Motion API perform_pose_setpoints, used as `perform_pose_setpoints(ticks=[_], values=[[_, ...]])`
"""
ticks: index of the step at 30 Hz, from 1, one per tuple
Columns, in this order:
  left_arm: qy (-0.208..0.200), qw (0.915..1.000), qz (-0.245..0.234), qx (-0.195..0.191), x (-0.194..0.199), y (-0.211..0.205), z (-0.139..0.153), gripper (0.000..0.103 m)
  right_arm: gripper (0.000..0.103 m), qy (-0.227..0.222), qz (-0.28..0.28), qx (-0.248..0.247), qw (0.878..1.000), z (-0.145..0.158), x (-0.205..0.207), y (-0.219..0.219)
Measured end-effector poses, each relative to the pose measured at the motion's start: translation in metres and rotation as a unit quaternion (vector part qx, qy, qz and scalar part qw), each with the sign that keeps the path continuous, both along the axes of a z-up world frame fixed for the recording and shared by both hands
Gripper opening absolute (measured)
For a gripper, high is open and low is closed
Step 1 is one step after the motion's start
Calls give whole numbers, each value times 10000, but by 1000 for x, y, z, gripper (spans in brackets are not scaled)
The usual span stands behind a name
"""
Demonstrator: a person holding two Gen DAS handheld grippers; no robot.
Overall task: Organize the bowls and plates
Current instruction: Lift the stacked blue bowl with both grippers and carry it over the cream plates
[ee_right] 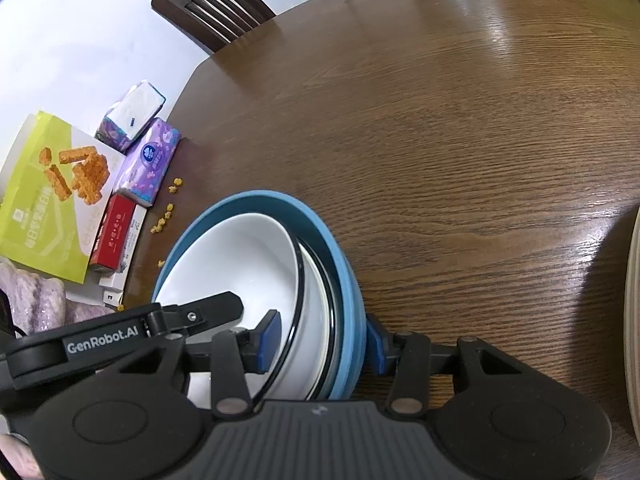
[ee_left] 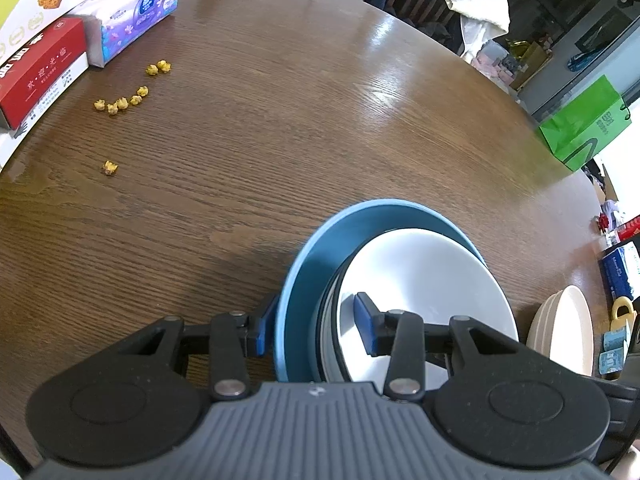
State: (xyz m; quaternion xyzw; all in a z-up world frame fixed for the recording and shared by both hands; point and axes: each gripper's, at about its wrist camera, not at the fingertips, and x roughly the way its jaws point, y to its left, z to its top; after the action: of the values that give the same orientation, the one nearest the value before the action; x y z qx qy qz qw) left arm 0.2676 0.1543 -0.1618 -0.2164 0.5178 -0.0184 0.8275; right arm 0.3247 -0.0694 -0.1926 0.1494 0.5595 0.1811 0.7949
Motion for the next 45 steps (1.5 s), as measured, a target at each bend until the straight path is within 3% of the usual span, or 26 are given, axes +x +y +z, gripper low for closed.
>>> perform_pose_setpoints(ticks=[45], values=[[-400,9976,-554,50,-3,-54,31,41,42,-394,-529,160,9977,33,-27,-54]])
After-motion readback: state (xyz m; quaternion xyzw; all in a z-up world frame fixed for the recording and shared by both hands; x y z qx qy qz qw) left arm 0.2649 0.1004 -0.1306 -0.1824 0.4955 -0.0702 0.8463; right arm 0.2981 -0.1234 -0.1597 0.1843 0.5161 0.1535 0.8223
